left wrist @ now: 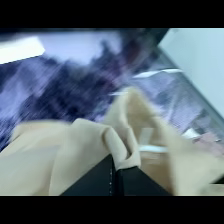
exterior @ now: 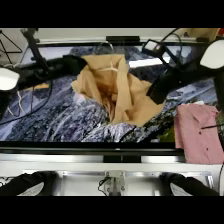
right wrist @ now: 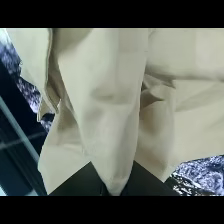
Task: Fold the shirts.
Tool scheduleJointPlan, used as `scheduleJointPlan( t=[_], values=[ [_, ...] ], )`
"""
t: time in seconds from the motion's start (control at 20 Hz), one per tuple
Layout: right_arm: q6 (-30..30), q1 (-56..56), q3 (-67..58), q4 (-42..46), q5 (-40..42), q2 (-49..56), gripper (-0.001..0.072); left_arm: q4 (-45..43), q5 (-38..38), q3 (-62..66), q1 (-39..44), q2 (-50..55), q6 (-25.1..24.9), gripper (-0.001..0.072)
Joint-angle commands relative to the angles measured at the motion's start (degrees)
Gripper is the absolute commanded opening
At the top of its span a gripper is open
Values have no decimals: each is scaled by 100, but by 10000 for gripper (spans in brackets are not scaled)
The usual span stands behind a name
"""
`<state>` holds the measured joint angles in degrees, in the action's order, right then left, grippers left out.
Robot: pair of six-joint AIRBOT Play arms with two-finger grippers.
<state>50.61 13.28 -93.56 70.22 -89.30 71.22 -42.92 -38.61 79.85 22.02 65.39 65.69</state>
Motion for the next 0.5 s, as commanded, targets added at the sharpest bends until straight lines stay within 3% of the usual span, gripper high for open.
scheduleJointPlan(
  t=[0.0,0.15,0.35,0.45],
  values=[
    [857,2,-114,-83,363,-2,66,-2,-35,990,546,-70,-76,58],
    [1073,-2,-422,-63,542,-2,65,-345,-568,1281,531,-271,-13,58],
    [1246,-2,-1078,-22,750,-2,64,-2017,-2138,1263,483,-380,1143,58],
    [1403,0,-1283,-33,833,-2,64,-2212,-2605,1084,492,-358,1158,58]
  ],
)
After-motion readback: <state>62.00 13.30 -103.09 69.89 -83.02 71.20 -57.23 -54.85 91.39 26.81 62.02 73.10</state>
